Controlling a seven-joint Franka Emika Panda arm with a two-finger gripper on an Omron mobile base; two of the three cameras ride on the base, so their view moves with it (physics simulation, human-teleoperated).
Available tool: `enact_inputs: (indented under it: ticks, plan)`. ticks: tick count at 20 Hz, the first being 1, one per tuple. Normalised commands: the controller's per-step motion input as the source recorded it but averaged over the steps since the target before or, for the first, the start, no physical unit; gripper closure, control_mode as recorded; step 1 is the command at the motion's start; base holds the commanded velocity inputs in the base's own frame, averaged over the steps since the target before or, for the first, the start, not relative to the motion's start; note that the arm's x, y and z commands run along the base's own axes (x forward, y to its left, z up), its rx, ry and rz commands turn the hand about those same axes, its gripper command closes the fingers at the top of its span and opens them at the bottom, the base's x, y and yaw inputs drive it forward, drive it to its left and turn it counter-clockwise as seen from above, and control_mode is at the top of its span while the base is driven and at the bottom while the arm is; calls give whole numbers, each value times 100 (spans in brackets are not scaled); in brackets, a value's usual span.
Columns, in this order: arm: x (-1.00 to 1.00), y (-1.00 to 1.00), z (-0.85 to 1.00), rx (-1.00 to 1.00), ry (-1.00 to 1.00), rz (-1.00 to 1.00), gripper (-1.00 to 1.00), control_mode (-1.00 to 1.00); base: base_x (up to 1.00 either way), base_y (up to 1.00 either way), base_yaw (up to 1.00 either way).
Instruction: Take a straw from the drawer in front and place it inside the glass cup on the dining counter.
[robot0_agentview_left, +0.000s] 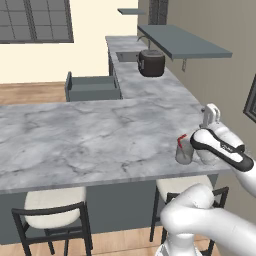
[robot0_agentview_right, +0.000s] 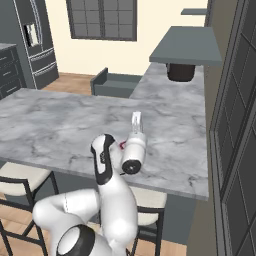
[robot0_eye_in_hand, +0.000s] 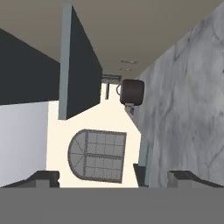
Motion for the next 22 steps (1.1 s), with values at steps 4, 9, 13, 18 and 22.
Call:
enact_inputs:
  ticks: [4, 9, 13, 18, 22]
  plan:
    - [-75, 18, 94, -6, 0, 0, -100, -100, 0, 0, 0]
    - [-91, 27, 100, -18, 0, 0, -100, -100, 0, 0, 0]
    - [-82, 26, 100, -24, 8, 0, -100, -100, 0, 0, 0]
    - [-61, 24, 100, -30, 10, 0, -100, -100, 0, 0, 0]
    - [-50, 31, 92, -35, 14, 0, -100, -100, 0, 0, 0]
